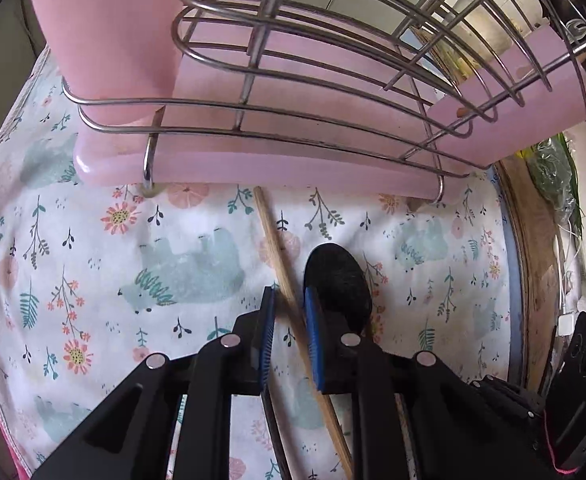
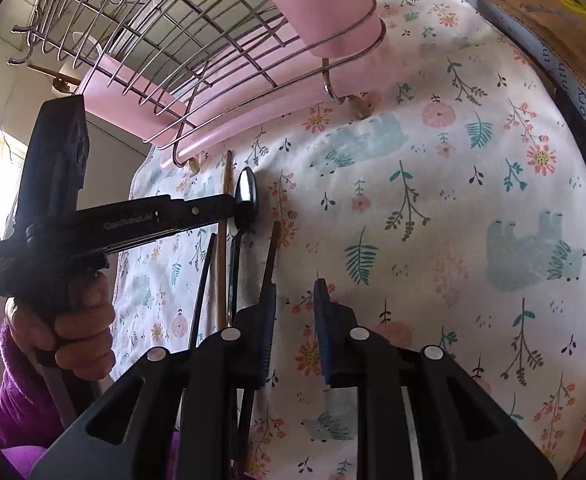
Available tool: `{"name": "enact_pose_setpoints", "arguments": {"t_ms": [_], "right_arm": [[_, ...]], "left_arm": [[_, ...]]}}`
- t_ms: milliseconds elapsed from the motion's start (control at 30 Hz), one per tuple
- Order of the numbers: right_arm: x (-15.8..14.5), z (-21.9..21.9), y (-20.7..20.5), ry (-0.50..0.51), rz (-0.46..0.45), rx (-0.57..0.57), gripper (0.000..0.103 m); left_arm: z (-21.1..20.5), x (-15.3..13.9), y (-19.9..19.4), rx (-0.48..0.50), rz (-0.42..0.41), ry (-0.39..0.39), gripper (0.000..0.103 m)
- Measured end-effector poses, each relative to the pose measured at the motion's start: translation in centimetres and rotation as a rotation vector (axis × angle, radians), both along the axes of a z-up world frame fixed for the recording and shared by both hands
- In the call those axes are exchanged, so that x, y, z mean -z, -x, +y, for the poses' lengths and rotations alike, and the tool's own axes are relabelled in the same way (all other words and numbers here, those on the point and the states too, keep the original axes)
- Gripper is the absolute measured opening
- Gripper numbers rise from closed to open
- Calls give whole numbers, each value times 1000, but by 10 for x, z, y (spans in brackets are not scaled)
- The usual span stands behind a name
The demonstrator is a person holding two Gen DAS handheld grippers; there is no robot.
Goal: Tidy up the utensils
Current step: 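Move both tools back down to the remaining utensils on the cloth, then grasp a wooden chopstick with the left tool while the right tool grasps another chopstick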
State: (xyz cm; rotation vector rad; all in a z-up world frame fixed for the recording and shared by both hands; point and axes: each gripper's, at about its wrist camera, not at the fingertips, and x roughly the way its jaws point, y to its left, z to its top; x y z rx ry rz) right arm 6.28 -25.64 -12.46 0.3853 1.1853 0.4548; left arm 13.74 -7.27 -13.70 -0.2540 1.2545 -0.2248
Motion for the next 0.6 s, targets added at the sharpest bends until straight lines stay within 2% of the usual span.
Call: {"name": "enact_pose_setpoints", "arguments": {"t_ms": [67,300,600], "right_arm": [[0,1,-3,4,4,0,20],[4,20,-15,44,19,-29,20],[2,54,-27,191,-3,-65,20]], "left_arm": [[-1,0,0,-3,-4,-7,10],[19,-12,2,-30,-10,99,6],[40,-38,19,-11,-93,160,6]]}}
